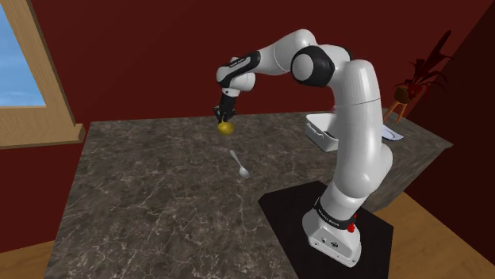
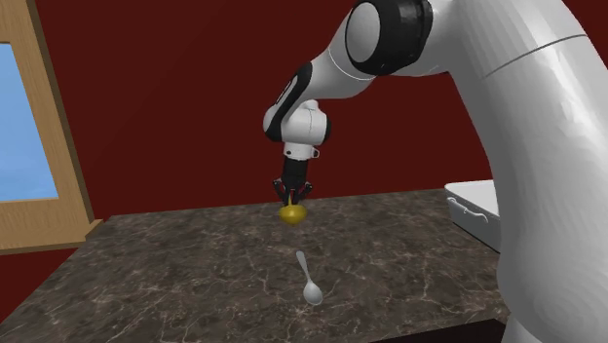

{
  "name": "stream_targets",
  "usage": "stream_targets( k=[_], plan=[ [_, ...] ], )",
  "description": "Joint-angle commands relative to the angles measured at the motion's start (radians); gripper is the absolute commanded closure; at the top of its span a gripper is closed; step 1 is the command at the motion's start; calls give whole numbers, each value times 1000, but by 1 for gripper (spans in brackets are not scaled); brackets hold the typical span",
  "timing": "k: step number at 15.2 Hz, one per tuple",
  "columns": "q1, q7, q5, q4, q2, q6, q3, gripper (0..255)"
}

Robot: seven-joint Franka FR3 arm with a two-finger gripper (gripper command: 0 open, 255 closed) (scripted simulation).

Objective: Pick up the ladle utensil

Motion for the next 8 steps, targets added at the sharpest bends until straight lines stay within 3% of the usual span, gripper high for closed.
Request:
stream_targets(
  k=[1,8],
  plan=[
    [1,5,-4,2,-16,-18,-2,255],
    [4,19,-15,14,-54,-67,-8,255]
  ],
)
